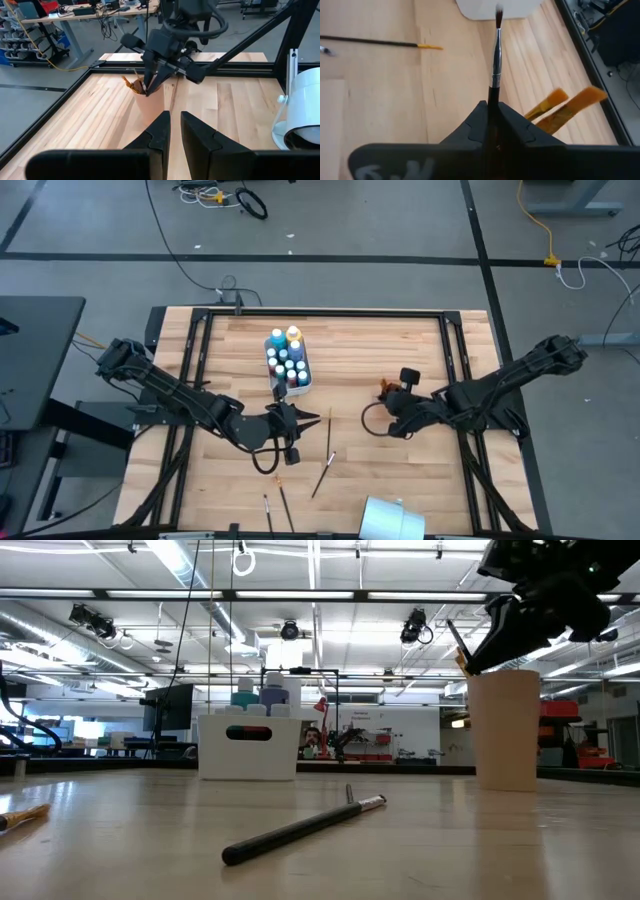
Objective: Pick & Place Paint Supplies
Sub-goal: Put the silver paint brush into the orange cup
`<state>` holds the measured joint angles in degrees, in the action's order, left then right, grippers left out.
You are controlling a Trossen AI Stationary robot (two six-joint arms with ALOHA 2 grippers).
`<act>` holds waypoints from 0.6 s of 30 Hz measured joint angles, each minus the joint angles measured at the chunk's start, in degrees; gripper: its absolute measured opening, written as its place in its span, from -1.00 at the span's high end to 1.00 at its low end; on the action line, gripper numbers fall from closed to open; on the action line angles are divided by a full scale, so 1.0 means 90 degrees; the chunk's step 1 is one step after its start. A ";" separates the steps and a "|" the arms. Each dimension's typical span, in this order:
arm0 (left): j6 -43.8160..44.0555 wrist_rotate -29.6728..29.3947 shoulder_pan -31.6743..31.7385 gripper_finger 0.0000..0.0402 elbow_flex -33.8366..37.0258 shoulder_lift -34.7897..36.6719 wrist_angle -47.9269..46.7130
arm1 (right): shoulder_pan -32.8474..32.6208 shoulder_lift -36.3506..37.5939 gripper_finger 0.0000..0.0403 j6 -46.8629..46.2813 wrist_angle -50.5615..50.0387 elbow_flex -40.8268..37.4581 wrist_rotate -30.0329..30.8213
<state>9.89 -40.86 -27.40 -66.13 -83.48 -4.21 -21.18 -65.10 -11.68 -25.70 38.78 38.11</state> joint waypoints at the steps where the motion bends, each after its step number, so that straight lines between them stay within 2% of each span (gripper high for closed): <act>1: 0.0000 0.0000 0.0000 0.73 0.0000 0.0000 0.0000 | 0.0022 0.0000 0.83 -0.0001 -0.0006 -0.0026 -0.0017; 13: 0.0000 0.0000 0.0000 0.73 0.0000 0.0000 0.0002 | 0.0106 0.0000 0.74 0.0222 0.0405 -0.0125 -0.0020; 18: 0.0000 0.0000 0.0000 0.73 0.0000 0.0000 0.0002 | 0.0106 0.0002 0.69 0.0238 0.0430 -0.0125 0.0196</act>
<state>9.89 -40.86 -27.40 -66.13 -83.48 -4.19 -20.23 -65.08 -9.54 -21.82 37.65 39.88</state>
